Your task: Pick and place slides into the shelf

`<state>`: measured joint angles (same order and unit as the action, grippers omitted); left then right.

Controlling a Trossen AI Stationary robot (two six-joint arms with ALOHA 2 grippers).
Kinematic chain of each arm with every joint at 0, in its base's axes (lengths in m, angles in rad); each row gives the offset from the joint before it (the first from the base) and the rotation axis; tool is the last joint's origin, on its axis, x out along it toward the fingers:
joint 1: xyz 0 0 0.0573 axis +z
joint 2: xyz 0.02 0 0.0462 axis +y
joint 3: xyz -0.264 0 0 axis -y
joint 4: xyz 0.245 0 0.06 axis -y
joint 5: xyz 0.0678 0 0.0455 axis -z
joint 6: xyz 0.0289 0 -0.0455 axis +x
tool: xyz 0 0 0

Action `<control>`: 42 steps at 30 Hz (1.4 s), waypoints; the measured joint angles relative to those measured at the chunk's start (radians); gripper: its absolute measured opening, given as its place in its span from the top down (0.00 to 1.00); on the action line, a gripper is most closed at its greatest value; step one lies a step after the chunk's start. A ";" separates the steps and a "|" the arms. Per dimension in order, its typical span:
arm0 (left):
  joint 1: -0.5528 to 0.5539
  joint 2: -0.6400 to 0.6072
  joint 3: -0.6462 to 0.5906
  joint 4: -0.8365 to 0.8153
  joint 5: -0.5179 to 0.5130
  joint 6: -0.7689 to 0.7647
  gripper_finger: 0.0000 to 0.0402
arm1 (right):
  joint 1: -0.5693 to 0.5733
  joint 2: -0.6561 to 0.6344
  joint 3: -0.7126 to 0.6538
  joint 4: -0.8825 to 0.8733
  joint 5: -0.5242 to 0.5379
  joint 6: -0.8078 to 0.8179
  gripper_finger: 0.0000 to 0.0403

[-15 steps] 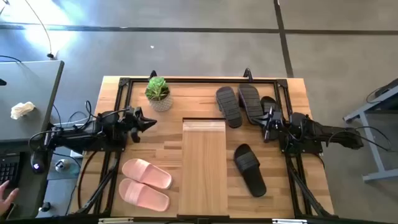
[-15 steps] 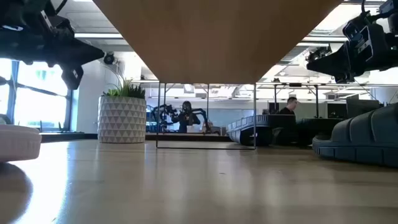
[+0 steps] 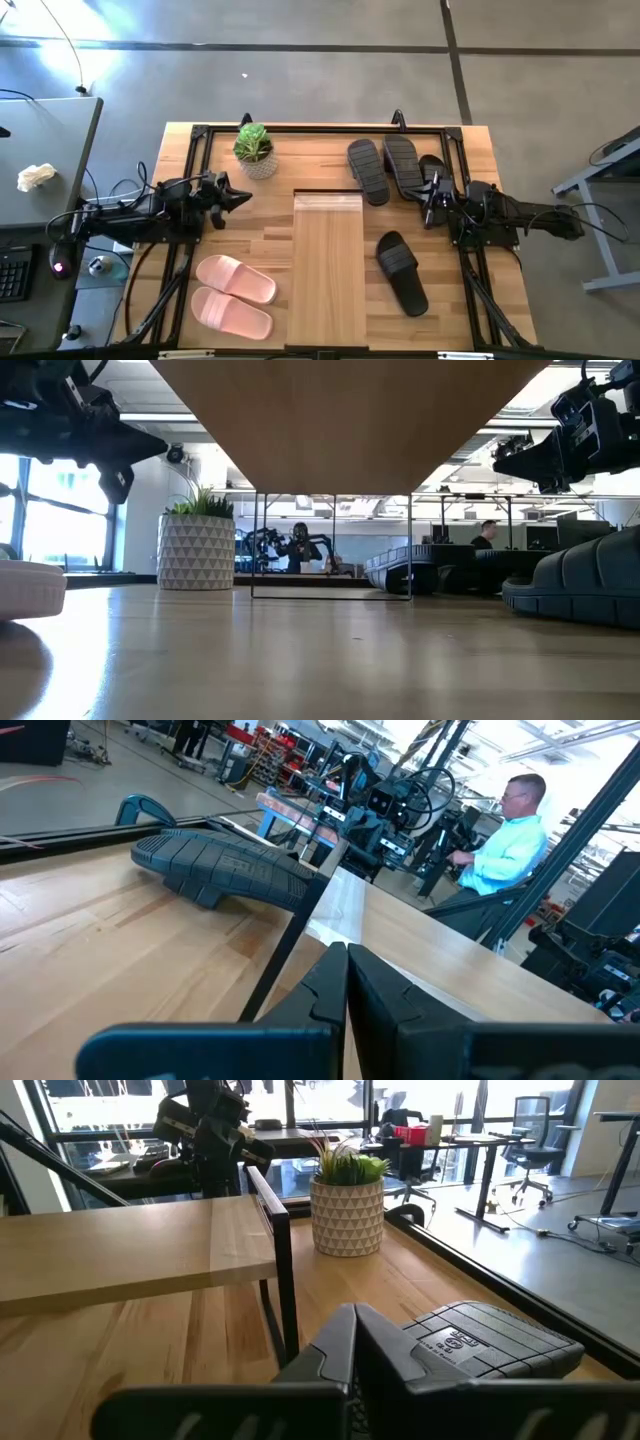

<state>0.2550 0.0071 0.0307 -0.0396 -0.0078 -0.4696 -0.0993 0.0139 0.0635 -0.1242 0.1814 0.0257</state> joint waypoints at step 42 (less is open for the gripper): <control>0.000 0.000 0.000 0.089 -0.037 -0.399 1.00 | 0.000 0.000 0.000 0.000 0.000 0.000 1.00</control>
<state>0.2550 0.0067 0.0307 0.0496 -0.0452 -0.8686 -0.0990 0.0139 0.0635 -0.1243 0.1811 0.0257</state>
